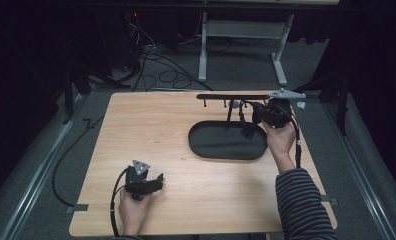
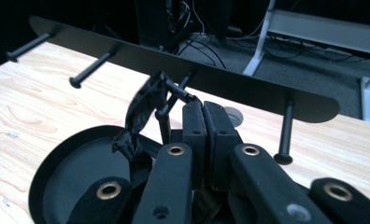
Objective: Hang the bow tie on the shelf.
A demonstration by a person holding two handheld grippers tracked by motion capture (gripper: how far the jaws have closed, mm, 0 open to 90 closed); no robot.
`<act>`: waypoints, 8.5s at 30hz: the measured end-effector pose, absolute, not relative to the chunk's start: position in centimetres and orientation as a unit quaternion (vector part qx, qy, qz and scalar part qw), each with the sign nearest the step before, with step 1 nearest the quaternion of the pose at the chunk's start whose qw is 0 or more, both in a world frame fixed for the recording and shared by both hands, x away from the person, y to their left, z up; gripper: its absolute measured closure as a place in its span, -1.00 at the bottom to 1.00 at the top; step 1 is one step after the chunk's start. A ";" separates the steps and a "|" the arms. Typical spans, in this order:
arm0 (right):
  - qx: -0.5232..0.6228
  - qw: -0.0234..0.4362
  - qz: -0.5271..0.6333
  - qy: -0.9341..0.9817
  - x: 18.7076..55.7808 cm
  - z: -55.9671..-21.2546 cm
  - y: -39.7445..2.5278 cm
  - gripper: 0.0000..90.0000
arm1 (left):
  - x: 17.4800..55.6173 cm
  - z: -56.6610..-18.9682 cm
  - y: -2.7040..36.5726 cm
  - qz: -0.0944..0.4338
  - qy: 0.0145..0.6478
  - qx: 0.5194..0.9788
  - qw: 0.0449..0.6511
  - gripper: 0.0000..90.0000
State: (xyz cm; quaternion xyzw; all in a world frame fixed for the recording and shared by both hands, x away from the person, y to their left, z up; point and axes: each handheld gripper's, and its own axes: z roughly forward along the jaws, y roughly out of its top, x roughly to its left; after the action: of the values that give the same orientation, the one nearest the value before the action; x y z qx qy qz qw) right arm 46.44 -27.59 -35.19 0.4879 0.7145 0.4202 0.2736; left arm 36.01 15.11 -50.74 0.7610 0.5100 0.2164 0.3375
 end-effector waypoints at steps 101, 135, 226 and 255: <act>0.500 0.217 0.478 0.689 34.9 -37.6 -34.3 0.16 | 35.9 -50.8 15.1 0.217 0.510 0.760 0.338 -0.50; 0.506 0.178 0.491 0.686 32.3 -40.7 -33.9 0.17 | 35.9 -50.8 15.1 0.217 0.510 0.760 0.338 -0.50; 0.500 0.132 0.444 0.732 34.2 -46.9 -28.0 0.24 | 35.9 -50.8 15.1 0.217 0.510 0.760 0.338 -0.51; 0.495 0.173 0.386 0.759 35.6 -48.8 -26.4 0.25 | 35.9 -50.8 15.1 0.217 0.510 0.760 0.338 -0.51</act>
State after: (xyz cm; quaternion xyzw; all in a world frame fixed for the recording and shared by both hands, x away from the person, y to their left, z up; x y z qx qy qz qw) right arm 35.62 -26.37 -48.76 0.4945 0.7592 0.3864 0.1727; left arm 35.90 15.06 -50.75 0.7604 0.5103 0.2171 0.3380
